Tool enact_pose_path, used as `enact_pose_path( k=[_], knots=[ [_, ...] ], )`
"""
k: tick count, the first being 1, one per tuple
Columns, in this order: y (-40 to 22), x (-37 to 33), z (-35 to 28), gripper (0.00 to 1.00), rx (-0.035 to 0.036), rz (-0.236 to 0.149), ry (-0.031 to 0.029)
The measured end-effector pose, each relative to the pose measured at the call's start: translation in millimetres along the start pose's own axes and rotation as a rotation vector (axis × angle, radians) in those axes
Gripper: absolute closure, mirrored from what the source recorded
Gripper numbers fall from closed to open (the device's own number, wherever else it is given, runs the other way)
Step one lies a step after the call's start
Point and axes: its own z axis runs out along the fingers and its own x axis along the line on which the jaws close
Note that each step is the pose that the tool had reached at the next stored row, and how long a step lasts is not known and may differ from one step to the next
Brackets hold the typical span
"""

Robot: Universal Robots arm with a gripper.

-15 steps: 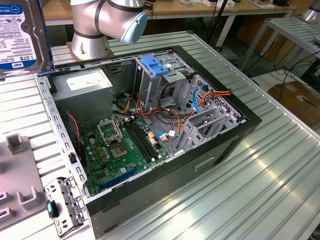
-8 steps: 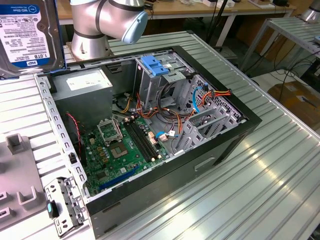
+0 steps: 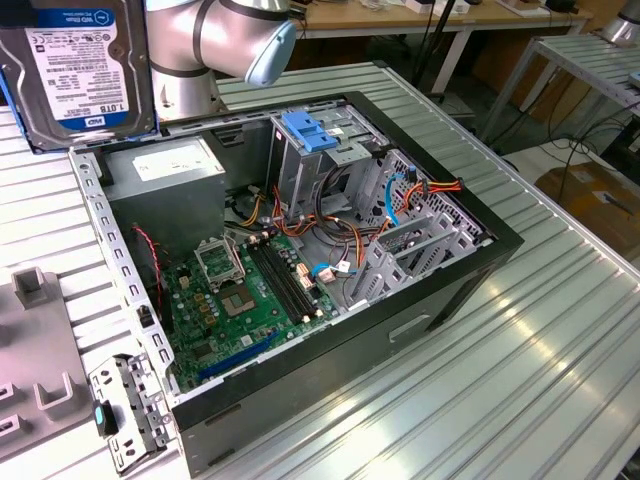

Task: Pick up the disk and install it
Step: 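Pick up the disk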

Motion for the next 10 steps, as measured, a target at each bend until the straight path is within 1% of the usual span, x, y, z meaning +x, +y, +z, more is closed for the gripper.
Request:
enact_pose_path(
  k=[7,9,10],
  knots=[
    [-17.7,-0.1,0.5,0.63,0.0,0.0,0.0],
    [-23.4,-0.2,0.6,0.63,-0.0001,0.0,0.0],
    [-27.6,-0.2,0.7,0.63,0.0,0.0,0.0]
  ],
)
